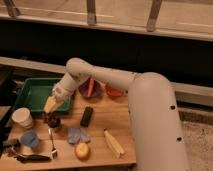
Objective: Place grapes in metal cup
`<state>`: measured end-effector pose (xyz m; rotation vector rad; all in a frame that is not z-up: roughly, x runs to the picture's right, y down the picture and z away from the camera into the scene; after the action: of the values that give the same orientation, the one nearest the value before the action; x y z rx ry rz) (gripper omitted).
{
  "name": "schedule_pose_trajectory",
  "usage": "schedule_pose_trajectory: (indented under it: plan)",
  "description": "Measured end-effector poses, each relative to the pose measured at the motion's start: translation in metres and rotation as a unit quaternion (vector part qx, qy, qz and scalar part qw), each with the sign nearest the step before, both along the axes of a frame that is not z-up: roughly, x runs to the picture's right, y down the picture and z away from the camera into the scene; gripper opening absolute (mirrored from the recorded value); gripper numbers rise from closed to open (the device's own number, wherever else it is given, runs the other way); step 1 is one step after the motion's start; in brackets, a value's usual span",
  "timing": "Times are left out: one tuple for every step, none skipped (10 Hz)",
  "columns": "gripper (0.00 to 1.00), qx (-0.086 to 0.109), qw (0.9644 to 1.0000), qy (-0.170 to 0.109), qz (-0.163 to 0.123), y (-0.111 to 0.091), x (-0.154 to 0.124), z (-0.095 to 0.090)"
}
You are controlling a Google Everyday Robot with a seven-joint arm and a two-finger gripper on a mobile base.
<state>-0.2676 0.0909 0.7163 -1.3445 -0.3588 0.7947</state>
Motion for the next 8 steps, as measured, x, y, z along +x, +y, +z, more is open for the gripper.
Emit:
schedule_pose_trajectory:
  plan:
    - [0.17, 0.000, 1.0000, 0.000, -0.001, 0.0004, -0.0007, -0.0002]
    - [0.07, 0.000, 1.0000, 0.000, 0.000, 0.0001, -0.0007, -0.0003]
    - [0.03, -0.002, 1.0000, 0.000, 0.000, 0.0010, 0.0001, 0.0006]
    - [0.05, -0.002, 1.0000, 0.000, 0.001, 0.0002, 0.0003, 0.0003]
    - [0.14, -0.002, 1.0000, 0.000, 0.001, 0.0004, 0.0001, 0.0003]
    - [0.25, -0.002, 1.0000, 0.000, 0.001, 0.0005, 0.0000, 0.0004]
    - [0.35, -0.002, 1.0000, 0.000, 0.001, 0.0005, 0.0000, 0.0003]
    - [0.43, -0.002, 1.0000, 0.000, 0.000, 0.0006, 0.0001, 0.0004]
